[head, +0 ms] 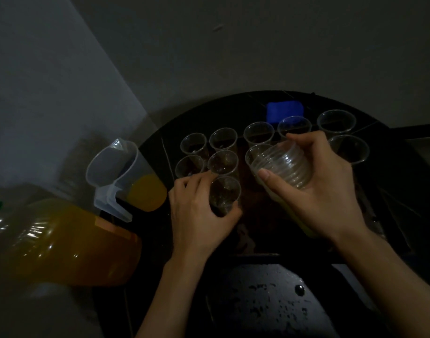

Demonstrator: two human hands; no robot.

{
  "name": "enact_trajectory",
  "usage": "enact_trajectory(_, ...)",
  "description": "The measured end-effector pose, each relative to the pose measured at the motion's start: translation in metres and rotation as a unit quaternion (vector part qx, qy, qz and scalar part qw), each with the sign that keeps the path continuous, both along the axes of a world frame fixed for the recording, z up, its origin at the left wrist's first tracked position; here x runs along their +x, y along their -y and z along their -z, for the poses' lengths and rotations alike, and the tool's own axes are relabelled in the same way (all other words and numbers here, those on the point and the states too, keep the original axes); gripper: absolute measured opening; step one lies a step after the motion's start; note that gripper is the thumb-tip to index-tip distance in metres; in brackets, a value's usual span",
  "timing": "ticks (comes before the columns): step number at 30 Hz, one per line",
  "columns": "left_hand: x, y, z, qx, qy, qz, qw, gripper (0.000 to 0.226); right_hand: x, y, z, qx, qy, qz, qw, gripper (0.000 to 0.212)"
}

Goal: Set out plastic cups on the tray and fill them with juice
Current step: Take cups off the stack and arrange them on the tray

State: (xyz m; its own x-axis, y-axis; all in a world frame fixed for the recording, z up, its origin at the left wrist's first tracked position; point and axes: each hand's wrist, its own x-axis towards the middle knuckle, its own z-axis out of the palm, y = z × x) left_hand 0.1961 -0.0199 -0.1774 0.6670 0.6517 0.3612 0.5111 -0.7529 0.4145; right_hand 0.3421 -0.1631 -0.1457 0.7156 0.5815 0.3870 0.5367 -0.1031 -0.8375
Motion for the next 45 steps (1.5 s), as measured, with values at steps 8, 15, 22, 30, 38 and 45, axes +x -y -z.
enact_trajectory(8,0.014,0.026,-0.064,-0.337,0.18,0.106,0.918,0.045,-0.007,-0.002,0.0,-0.008,0.036,-0.037,0.999,0.067)
enact_trajectory(15,0.019,0.037,-0.077,-0.359,0.108,0.091,0.922,0.037,-0.007,0.0,0.004,-0.033,0.075,-0.06,0.995,0.074)
enact_trajectory(22,0.021,0.037,-0.081,-0.41,0.13,0.079,0.899,0.046,-0.005,0.003,0.005,-0.035,0.089,-0.069,0.993,0.078)
enact_trajectory(30,0.022,0.034,-0.074,-0.46,0.166,0.049,0.871,0.058,-0.003,0.003,0.006,-0.02,0.112,-0.082,0.99,0.076)
enact_trajectory(38,0.012,0.013,-0.091,-0.415,0.313,0.048,0.853,0.045,0.013,0.012,0.008,-0.037,0.144,-0.073,0.986,0.076)
enact_trajectory(45,0.014,0.024,-0.079,-0.244,0.23,0.035,0.942,0.054,0.051,0.038,0.002,0.003,0.043,0.089,0.995,0.072)
